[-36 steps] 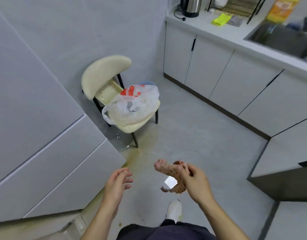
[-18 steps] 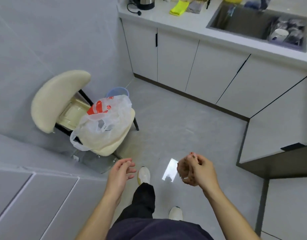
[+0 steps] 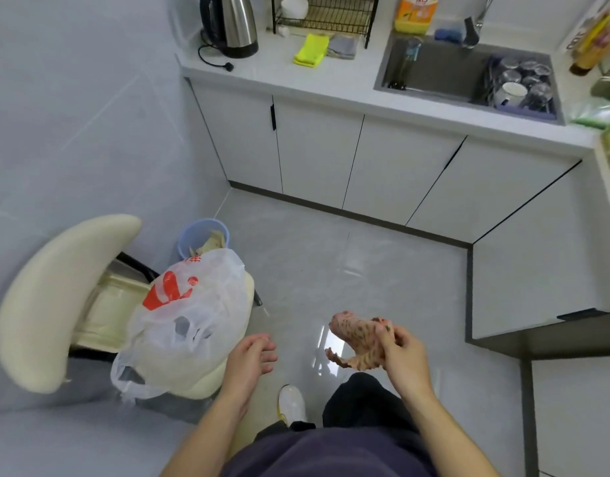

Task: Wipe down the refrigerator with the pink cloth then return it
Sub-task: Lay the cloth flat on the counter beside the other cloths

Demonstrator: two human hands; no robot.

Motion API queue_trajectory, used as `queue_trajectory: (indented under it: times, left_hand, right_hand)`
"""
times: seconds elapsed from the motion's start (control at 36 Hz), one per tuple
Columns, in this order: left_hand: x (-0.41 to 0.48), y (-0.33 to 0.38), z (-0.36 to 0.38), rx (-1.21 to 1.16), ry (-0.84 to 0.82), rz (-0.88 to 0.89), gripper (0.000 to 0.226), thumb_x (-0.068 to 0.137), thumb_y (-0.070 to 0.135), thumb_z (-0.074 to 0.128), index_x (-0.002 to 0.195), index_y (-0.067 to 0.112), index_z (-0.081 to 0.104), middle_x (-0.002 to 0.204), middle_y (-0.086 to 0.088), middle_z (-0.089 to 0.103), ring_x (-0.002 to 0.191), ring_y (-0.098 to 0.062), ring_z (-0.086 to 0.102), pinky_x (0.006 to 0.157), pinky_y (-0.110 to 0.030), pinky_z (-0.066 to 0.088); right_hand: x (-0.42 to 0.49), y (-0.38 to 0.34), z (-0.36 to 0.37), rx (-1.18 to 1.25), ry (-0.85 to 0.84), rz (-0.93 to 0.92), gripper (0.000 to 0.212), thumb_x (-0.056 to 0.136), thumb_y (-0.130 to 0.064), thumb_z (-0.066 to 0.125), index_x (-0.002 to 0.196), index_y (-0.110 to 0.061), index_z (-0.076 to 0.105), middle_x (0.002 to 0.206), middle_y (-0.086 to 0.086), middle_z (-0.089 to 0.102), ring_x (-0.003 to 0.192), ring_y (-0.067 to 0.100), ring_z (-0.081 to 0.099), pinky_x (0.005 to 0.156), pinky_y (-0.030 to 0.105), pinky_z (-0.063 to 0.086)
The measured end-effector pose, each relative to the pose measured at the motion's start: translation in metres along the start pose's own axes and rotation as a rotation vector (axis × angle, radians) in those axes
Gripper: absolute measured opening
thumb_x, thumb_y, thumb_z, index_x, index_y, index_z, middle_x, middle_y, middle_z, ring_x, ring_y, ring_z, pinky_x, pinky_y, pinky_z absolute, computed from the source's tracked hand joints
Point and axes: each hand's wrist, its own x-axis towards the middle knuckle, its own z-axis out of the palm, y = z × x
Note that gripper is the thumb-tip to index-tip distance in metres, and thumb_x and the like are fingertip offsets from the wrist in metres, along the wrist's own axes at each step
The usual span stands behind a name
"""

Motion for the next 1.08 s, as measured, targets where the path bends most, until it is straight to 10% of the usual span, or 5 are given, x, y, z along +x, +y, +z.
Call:
queue_trajectory:
  times: [0.25,0.39,0.53,0.92,1.08]
  left_hand:
    - [0.060,0.053,0.037,0.104,-0.046,0.051,0.017,0.105,0.013,0.052,0.111,0.018,0.067,0.106,-0.008,0.073,0.094,-0.025,0.072,0.084,-0.037,0.058]
    - [0.108,0.099,0.064,-0.010,0.021,-0.007,0.016,0.104,0.008,0.054,0.107,0.009,0.070,0.104,-0.015,0.073,0.085,-0.025,0.070,0.078,-0.038,0.056]
    - [0.157,0.162,0.089,-0.054,0.065,-0.024,0.017,0.103,0.007,0.054,0.105,0.005,0.070,0.099,-0.018,0.072,0.082,-0.025,0.068,0.070,-0.033,0.054]
    - [0.269,0.317,0.144,-0.048,0.043,0.035,0.015,0.106,0.013,0.053,0.104,0.014,0.068,0.103,-0.011,0.071,0.090,-0.025,0.068,0.081,-0.038,0.055]
    - [0.344,0.376,0.149,-0.034,-0.031,0.044,0.016,0.106,0.011,0.052,0.107,0.012,0.069,0.106,-0.012,0.071,0.091,-0.024,0.068,0.079,-0.035,0.054]
  right_hand:
    - [0.076,-0.054,0.020,0.012,-0.024,-0.019,0.025,0.104,-0.029,0.062,0.086,-0.016,0.074,0.076,0.006,0.075,0.082,0.028,0.073,0.082,0.050,0.059]
    - [0.151,-0.093,0.023,0.010,-0.046,-0.027,0.027,0.105,-0.019,0.061,0.086,-0.003,0.071,0.064,0.005,0.070,0.059,0.007,0.064,0.070,0.040,0.053]
    - [0.218,-0.145,0.017,-0.053,-0.111,-0.057,0.029,0.104,-0.026,0.061,0.085,-0.006,0.071,0.079,0.016,0.073,0.076,0.033,0.070,0.075,0.047,0.058]
    - [0.341,-0.284,0.018,-0.055,-0.092,-0.071,0.025,0.106,-0.014,0.052,0.087,-0.014,0.068,0.067,0.002,0.065,0.050,0.005,0.065,0.045,0.007,0.040]
    - [0.386,-0.344,0.046,-0.013,-0.039,-0.043,0.032,0.107,-0.011,0.053,0.088,0.013,0.061,0.059,0.006,0.055,0.036,0.001,0.046,0.040,0.007,0.038]
